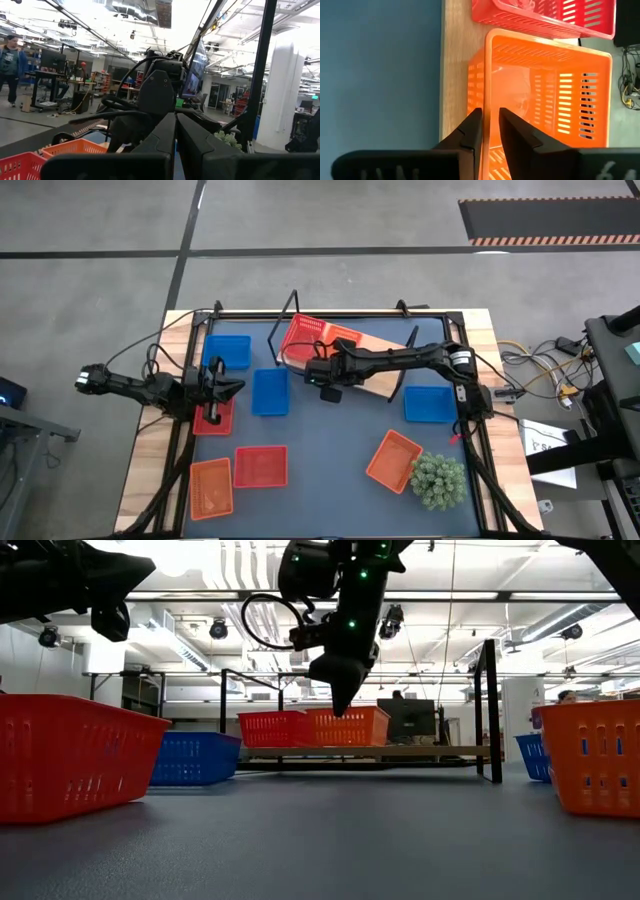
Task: Stack baskets on shelf by color
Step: Put the middle orange bin on the shelf, then put the middle blue bin on the shelf
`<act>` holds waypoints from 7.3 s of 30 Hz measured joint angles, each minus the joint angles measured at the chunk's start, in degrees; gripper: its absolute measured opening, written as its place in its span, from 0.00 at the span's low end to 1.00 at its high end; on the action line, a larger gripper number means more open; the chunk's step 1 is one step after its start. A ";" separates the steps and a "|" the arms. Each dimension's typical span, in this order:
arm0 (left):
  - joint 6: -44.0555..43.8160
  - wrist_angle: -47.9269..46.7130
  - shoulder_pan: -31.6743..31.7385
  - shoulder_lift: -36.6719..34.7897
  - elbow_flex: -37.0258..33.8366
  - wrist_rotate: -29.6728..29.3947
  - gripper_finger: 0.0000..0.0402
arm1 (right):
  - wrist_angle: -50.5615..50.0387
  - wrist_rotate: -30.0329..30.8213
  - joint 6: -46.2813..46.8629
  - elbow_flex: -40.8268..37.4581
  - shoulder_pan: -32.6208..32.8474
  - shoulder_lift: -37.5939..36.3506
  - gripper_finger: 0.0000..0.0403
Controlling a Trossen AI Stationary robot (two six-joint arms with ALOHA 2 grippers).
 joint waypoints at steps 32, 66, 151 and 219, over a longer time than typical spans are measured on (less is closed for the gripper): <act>0.01 0.00 0.02 0.00 0.00 -0.04 0.00 | 1.32 -4.12 -3.59 9.48 17.97 -0.65 0.11; -0.13 0.72 0.01 0.61 -0.01 -0.09 0.00 | 81.49 -11.61 -26.89 -32.92 22.66 -6.90 0.11; 0.00 0.85 0.02 1.01 0.00 0.13 0.00 | 7.33 -11.63 -16.25 26.32 15.00 12.37 0.03; 0.04 0.66 0.02 1.09 0.00 0.50 0.00 | 31.81 -4.05 -0.84 -51.42 5.13 -40.06 0.03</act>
